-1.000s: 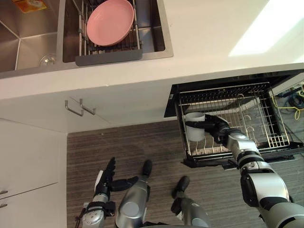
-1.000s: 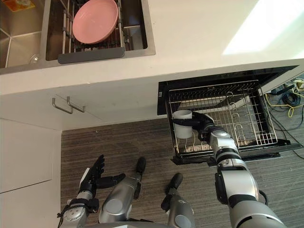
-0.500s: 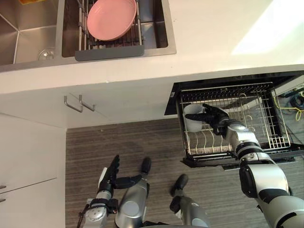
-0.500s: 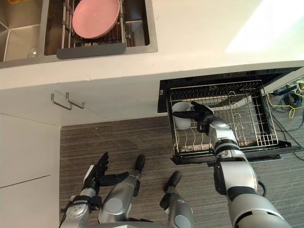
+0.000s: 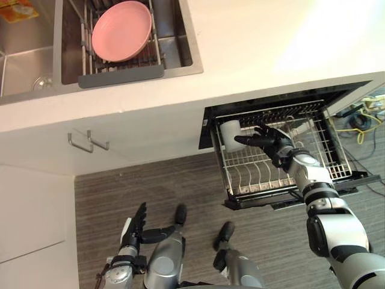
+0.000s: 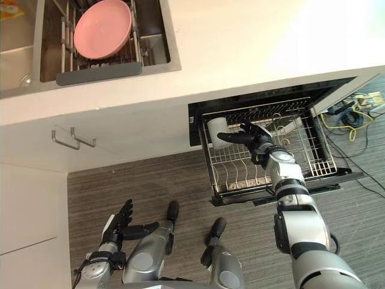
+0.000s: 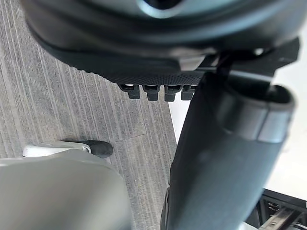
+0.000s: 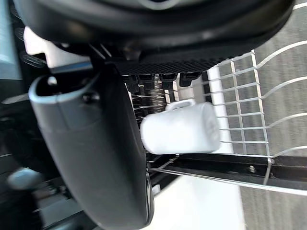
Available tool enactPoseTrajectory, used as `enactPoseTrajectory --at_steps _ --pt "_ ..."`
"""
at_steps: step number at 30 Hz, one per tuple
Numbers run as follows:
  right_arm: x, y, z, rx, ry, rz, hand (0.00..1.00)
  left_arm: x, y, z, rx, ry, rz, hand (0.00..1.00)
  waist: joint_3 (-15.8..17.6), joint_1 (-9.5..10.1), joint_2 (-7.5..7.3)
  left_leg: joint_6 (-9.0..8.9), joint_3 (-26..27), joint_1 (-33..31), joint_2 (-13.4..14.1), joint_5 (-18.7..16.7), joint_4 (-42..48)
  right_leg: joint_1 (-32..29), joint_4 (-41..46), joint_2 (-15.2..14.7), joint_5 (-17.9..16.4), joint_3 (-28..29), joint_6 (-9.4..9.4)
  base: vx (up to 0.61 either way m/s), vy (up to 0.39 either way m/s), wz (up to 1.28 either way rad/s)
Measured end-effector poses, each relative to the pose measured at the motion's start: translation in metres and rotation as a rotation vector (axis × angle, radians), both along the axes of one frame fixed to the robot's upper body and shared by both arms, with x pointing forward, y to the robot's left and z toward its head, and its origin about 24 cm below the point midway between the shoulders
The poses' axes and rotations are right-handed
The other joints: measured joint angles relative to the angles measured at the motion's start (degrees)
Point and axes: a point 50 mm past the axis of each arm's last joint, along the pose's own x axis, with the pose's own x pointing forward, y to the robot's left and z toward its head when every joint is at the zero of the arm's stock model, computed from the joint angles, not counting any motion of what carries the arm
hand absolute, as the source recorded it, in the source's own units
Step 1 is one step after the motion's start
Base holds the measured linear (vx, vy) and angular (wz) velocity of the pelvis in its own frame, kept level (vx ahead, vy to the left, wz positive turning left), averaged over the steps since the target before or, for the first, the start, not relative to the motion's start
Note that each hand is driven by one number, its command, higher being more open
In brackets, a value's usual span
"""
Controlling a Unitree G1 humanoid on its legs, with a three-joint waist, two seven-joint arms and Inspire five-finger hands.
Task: Walk over to the sink, pick up the cup, carry it to the dishwasher, place the cup inside the dishwasher, then close the dishwasher door
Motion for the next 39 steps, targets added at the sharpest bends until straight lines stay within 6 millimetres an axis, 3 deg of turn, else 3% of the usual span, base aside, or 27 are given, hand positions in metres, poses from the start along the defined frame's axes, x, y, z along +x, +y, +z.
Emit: enactPoseTrajectory --at_steps 6,11,14,19,27,34,35,39 --pt "-0.036 -0.004 -0.007 0.052 -0.099 -0.02 1.0 -0.025 0.01 -0.015 0.062 0.109 0.052 1.0 -4.94 -2.14 -1.26 0.01 2.05 2.97 -0.06 -0.01 -1.69 1.29 -0.26 -0.12 0.05 2.07 0.13 0.02 0.021 -0.17" --pt "-0.089 0.004 -0.016 0.167 -0.222 -0.092 1.0 -0.06 0.016 -0.029 0.056 0.215 0.171 1.0 -10.11 -5.41 -1.03 -0.34 4.12 5.23 0.18 -0.33 -3.63 1.79 -0.81 0.04 -0.24 4.15 0.42 0.02 0.015 -0.22" --pt "-0.131 0.019 -0.023 0.241 -0.287 -0.12 1.0 -0.078 0.016 -0.037 0.053 0.276 0.228 1.0 -12.68 -7.27 -1.0 -0.5 6.18 7.63 0.67 -0.43 -5.58 2.46 -1.16 0.42 -0.65 6.2 0.1 0.04 0.0 -0.33" --pt "-0.164 0.031 -0.025 0.29 -0.357 -0.118 1.0 -0.09 0.018 -0.041 0.068 0.322 0.27 1.0 -14.0 -9.54 -0.78 -0.82 7.38 10.38 1.1 -0.66 -6.82 3.92 -1.15 0.96 -0.63 7.43 0.16 0.04 -0.006 -0.16" --pt "-0.169 0.028 -0.014 0.275 -0.468 -0.091 1.0 -0.106 0.014 -0.049 0.034 0.389 0.324 1.0 -15.91 -10.67 0.85 -1.18 9.16 13.43 1.33 -1.86 -6.81 6.51 -1.81 1.35 -0.77 9.11 0.31 0.02 0.0 -0.12" --pt "-0.175 0.013 -0.008 0.253 -0.52 -0.144 1.0 -0.114 0.012 -0.052 0.021 0.421 0.337 1.0 -16.6 -11.15 1.74 -1.42 9.97 14.21 1.66 -2.26 -6.83 6.96 -2.05 1.73 -0.84 9.95 0.2 0.01 -0.011 -0.06" --pt "-0.177 0.009 -0.007 0.264 -0.544 -0.172 1.0 -0.121 0.007 -0.056 0.004 0.454 0.347 1.0 -17.64 -12.26 2.85 -1.67 10.01 14.64 1.87 -2.49 -6.86 7.39 -2.2 1.94 -1.02 9.97 0.14 0.0 0.0 0.0" --pt "-0.177 0.009 -0.007 0.264 -0.544 -0.171 1.0 -0.121 0.008 -0.055 0.005 0.453 0.35 1.0 -17.64 -12.29 2.85 -1.68 10.29 14.73 1.91 -2.5 -6.84 7.29 -2.19 2.0 -1.01 10.24 0.14 0.0 0.0 -0.03"
